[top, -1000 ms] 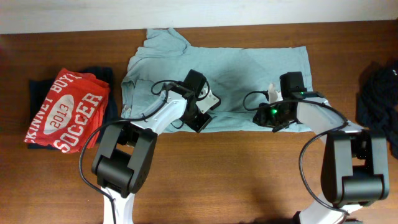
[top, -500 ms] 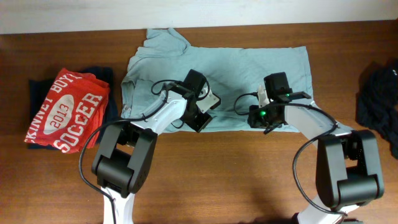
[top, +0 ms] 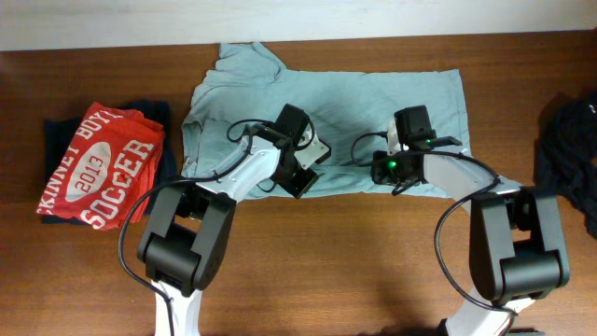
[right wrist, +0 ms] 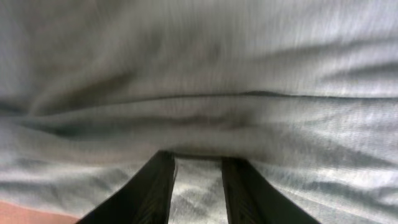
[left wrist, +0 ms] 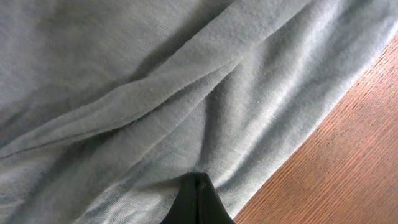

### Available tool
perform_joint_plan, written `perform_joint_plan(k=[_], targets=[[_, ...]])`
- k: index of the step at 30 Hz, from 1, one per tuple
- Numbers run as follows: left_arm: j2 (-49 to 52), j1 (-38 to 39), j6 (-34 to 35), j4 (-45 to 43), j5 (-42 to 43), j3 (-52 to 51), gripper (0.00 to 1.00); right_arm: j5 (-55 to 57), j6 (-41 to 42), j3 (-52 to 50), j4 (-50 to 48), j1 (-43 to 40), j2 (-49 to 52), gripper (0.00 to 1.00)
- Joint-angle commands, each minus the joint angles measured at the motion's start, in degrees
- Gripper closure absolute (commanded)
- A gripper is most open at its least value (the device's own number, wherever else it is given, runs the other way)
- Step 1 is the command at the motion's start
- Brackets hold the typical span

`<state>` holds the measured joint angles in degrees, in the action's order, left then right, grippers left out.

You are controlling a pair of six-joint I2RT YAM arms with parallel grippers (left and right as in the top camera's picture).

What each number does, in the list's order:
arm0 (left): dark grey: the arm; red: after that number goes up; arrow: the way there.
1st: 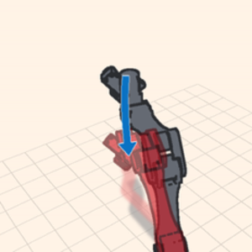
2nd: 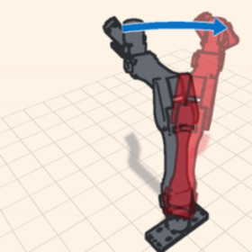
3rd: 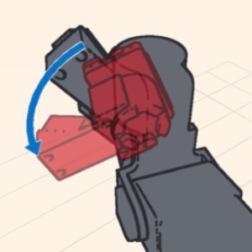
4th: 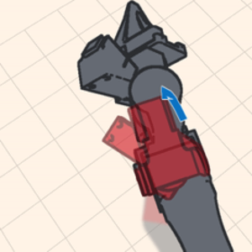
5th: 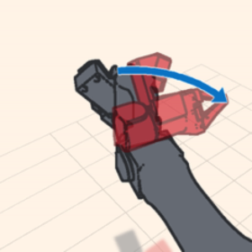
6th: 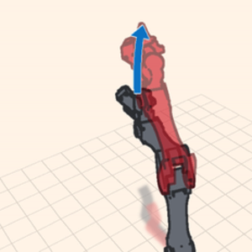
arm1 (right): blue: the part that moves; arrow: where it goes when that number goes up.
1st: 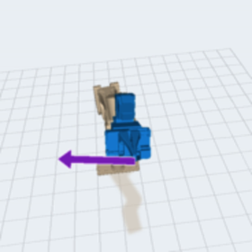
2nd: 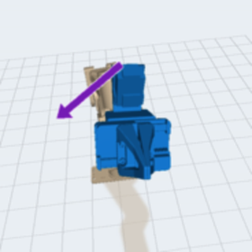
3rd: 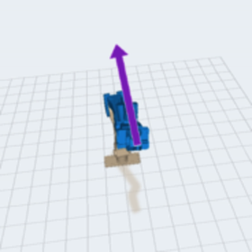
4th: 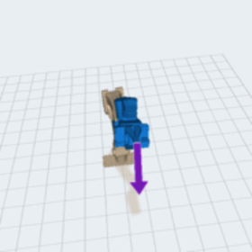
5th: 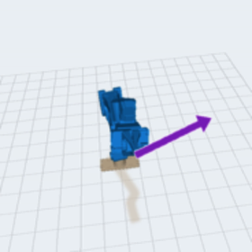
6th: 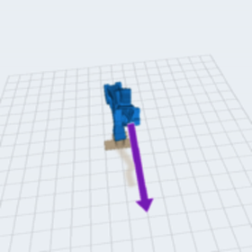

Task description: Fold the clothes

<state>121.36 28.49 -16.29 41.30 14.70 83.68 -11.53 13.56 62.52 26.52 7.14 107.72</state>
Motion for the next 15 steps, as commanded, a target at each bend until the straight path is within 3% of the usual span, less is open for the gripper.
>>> perform_joint_plan(k=[1, 15], targets=[[0.6, -0.2, 0.4, 0.0, -2.8, -1.6, 1.0, 2.4, 0.9, 0.3, -2.6, 0.3, 2.5, 0.7], [0.6, -0.2, 0.4, 0.1, -2.8, -1.6, 1.0, 6.3, -1.3, 7.0, 1.9, 0.3, 1.0, 0.7]])
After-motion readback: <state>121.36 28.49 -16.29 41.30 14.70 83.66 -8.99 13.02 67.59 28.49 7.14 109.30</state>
